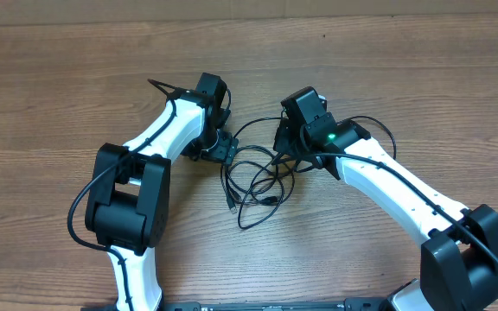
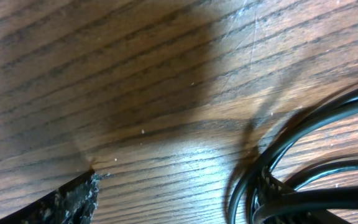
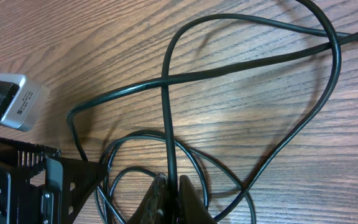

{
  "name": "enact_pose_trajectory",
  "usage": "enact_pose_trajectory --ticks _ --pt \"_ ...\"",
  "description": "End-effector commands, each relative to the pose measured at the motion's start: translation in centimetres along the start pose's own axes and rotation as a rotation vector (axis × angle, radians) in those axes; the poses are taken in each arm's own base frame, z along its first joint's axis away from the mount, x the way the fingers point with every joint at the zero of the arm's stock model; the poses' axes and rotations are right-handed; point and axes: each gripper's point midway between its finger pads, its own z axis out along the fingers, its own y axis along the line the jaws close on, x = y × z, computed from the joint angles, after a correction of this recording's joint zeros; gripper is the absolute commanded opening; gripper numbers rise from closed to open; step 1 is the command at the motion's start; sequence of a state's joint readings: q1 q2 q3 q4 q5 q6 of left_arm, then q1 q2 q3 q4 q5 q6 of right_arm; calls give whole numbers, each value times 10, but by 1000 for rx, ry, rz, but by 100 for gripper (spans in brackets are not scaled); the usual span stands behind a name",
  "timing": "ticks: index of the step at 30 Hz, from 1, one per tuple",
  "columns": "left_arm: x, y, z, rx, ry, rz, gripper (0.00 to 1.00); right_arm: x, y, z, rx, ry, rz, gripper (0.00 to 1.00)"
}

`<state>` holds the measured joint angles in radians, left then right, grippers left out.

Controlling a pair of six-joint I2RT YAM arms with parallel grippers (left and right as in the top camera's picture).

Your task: Untangle cables

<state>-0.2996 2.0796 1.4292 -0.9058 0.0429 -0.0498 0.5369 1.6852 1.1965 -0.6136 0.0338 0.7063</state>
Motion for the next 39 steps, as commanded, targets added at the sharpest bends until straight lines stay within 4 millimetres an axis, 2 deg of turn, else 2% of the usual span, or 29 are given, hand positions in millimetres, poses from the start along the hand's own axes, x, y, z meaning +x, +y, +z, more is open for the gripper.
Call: enact_pose_trajectory --ticks 1,3,7,12,16,30,35,39 --pt "44 10 46 -34 178 -15 83 -9 1 -8 -8 -37 2 4" --pt "43 16 46 -67 174 -35 83 -12 7 -10 -34 -42 -8 4" --pt "37 25 47 -93 148 -55 83 -27 39 -29 -146 -60 -102 4" --pt "36 28 47 -92 141 -69 84 -58 77 -76 -239 -126 -162 4" --pt "36 28 47 -92 140 -71 88 -76 98 -116 -285 -166 -227 4" --pt "35 30 47 -104 136 -71 96 -128 146 -254 -431 -408 -337 4" --pt "35 30 47 -104 136 -71 99 -141 158 -300 -497 -505 -339 4" --pt "34 30 47 -104 134 -71 99 -147 164 -337 -525 -603 -416 4"
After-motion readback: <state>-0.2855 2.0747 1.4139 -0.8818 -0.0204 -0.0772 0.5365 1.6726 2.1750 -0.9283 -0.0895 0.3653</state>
